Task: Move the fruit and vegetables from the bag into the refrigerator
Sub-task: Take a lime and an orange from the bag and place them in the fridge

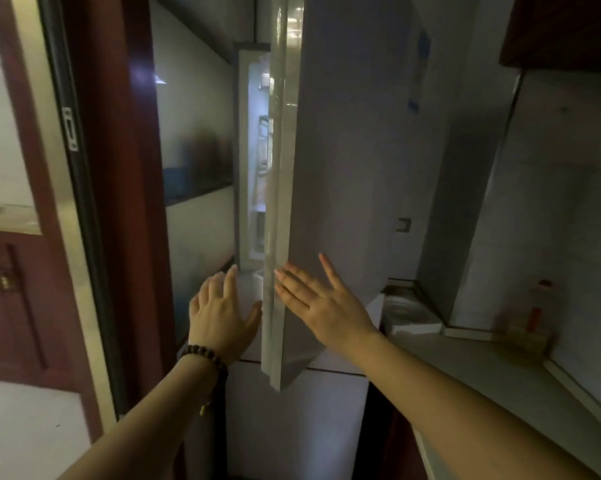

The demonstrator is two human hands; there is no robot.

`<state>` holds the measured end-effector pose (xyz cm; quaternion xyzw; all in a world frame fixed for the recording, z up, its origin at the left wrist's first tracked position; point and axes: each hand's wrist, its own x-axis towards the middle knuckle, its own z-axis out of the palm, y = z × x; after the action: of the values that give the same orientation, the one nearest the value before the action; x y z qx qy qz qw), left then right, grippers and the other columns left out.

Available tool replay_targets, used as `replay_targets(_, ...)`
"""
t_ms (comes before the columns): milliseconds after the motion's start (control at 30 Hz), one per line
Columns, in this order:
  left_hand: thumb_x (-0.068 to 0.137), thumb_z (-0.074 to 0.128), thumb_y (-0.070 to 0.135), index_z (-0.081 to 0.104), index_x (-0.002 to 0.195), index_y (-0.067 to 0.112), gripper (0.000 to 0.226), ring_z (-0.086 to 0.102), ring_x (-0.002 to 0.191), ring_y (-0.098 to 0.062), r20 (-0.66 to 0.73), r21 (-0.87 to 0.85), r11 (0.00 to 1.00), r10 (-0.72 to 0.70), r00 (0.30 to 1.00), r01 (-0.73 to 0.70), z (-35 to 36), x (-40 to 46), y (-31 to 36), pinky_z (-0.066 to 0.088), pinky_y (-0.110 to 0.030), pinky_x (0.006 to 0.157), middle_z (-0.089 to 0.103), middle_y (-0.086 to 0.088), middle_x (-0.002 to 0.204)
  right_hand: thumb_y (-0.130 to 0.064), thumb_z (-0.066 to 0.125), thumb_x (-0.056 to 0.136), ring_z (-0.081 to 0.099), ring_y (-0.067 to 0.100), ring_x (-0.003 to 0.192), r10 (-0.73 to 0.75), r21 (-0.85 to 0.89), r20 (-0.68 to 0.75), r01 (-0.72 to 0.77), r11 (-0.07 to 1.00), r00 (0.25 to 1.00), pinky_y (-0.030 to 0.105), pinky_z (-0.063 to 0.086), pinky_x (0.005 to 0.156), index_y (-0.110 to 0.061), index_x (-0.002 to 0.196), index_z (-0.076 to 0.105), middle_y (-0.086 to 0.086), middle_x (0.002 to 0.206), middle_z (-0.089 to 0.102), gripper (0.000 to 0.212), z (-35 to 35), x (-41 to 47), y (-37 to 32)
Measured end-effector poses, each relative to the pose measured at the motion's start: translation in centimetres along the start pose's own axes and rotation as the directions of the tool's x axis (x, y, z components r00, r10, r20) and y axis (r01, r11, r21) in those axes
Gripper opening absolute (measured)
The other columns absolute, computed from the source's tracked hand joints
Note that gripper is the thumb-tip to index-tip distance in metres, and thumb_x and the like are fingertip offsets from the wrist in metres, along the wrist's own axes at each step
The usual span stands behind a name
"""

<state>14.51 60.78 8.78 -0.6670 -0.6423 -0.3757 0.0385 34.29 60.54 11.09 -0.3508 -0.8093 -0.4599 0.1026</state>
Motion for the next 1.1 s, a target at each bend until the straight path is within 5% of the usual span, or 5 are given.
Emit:
replay_targets(200, 0.086, 0.052, 0.049, 0.019, 0.146, 0.020, 0.075, 0.025, 0.139, -0.025, -0.055, 0.016, 1.000, 0.025, 0.998, -0.024, 0.2, 5.2, -6.0, 0.022, -0.044, 0.115, 0.031, -0.006, 0.149, -0.013, 0.053, 0.087, 0.020, 0.026, 0.144, -0.038, -0.015, 0.007, 0.038, 0.999, 0.999, 0.061, 0.007, 0.112, -0.013, 0.141, 0.039, 0.008, 0.153, 0.030, 0.055, 5.8, 10.0, -2.0)
replay_targets(467, 0.089, 0.045, 0.053, 0.012, 0.149, 0.021, 0.075, 0.015, 0.143, -0.025, 0.004, 0.090, 0.995, 0.047, 0.999, -0.047, 2.5, 11.9, -11.7, 0.015, -0.041, 0.116, 0.022, -0.007, 0.154, -0.015, 0.037, 0.095, -0.003, 0.025, 0.146, 0.002, 0.029, 0.217, -0.009, 1.000, 0.976, 0.063, -0.014, 0.105, -0.012, 0.147, 0.024, 0.009, 0.158, 0.014, 0.053, 12.2, 22.4, -3.4)
replay_targets(800, 0.090, 0.044, 0.049, 0.008, 0.148, 0.024, 0.073, 0.015, 0.142, -0.023, 0.058, 0.054, 0.998, -0.040, 0.998, 0.037, 8.3, 17.0, -14.4, 0.017, -0.040, 0.114, 0.019, -0.004, 0.154, -0.025, 0.038, 0.096, -0.013, 0.025, 0.145, 0.027, -0.008, 0.361, -0.026, 1.000, 0.932, 0.072, -0.004, 0.106, -0.018, 0.146, 0.024, 0.005, 0.159, 0.004, 0.053, 23.0, 32.2, -0.8)
replay_targets(1100, 0.091, 0.040, 0.054, 0.001, 0.148, 0.029, 0.074, 0.007, 0.144, -0.019, 0.099, 0.060, 0.991, -0.122, 0.988, 0.116, 13.1, 21.3, -15.5, 0.009, -0.035, 0.115, 0.009, 0.001, 0.157, -0.025, 0.034, 0.094, -0.008, 0.025, 0.146, 0.033, -0.065, 0.274, -0.016, 0.998, 0.961, 0.074, 0.002, 0.105, -0.017, 0.146, 0.025, 0.006, 0.158, 0.009, 0.053, 31.0, 35.5, 2.7)
